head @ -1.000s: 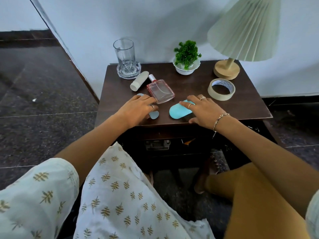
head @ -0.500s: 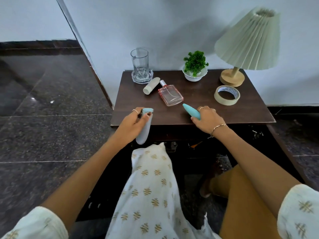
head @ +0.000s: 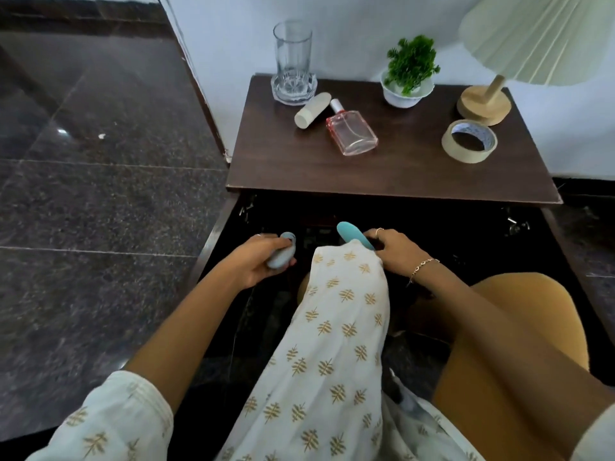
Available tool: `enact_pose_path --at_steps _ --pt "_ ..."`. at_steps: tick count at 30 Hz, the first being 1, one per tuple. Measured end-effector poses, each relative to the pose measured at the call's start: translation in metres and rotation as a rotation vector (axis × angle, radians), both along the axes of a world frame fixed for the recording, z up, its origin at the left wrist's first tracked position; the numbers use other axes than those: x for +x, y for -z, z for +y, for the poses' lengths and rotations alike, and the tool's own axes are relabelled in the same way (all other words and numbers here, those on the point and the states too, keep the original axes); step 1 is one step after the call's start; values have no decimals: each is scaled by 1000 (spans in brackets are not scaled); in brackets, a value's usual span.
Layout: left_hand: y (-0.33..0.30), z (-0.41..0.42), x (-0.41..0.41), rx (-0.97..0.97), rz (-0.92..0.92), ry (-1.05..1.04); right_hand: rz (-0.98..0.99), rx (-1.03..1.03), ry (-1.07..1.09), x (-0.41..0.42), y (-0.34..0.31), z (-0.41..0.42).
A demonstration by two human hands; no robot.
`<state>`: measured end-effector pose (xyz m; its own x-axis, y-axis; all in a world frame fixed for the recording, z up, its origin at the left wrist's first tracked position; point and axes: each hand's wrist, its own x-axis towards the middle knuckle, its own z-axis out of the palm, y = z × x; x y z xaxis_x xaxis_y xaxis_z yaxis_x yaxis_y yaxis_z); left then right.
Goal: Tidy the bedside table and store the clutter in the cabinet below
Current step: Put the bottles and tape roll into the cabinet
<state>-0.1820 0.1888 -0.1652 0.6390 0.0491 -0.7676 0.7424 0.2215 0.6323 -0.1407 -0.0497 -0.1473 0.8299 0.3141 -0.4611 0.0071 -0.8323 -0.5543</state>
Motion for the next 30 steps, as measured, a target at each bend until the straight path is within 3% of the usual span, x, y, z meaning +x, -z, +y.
enact_pose_path --at_steps 13,19,24,30 --pt "49 10 63 -41 -87 -32 74 49 208 56 76 55" --pt "74 14 90 131 -175 -109 -33 33 239 90 103 80" --pt "93 18 105 305 -190 -110 -73 136 298 103 116 89" --pt "106 12 116 229 -168 -207 -77 223 305 112 126 99"
